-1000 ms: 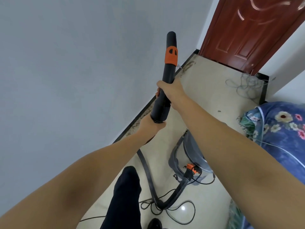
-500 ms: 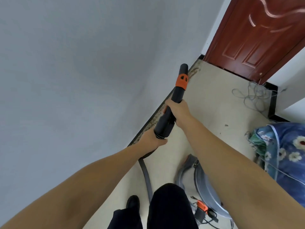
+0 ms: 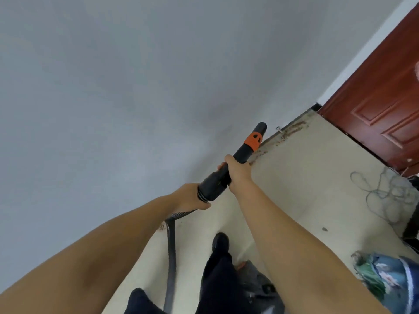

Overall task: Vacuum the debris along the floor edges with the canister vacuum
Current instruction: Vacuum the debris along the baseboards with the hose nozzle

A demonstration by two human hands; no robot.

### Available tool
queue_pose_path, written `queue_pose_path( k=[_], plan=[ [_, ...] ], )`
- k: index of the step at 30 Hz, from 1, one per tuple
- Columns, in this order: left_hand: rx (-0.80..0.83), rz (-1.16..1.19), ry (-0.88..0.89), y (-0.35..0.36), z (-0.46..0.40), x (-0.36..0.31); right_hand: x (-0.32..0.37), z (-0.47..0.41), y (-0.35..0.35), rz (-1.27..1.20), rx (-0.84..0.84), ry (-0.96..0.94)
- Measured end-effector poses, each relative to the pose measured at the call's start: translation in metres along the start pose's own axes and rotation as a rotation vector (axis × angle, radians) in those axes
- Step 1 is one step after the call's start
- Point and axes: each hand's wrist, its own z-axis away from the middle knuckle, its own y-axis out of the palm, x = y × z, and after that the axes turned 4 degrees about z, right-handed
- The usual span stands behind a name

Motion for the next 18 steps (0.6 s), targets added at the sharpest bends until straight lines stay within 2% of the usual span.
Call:
queue_pose_path(
  k=[3, 6, 12, 18],
  plan=[
    [-0.019, -0.011, -0.077, 0.008, -0.032, -0.027, 0.016, -0.041, -0.017, 0.045, 0.058, 0.078],
    [-0.016, 0.011, -0.126, 0.016, -0.052, -0.043, 0.027, -0.071, -0.032, 0.121, 0.024, 0.162],
    [-0.024, 0.073, -0.203, 0.014, -0.076, -0.046, 0.042, -0.101, -0.027, 0.167, 0.066, 0.342],
    [-0.008, 0.093, -0.230, -0.001, -0.106, -0.060, 0.066, -0.132, -0.020, 0.179, 0.071, 0.369]
  ],
)
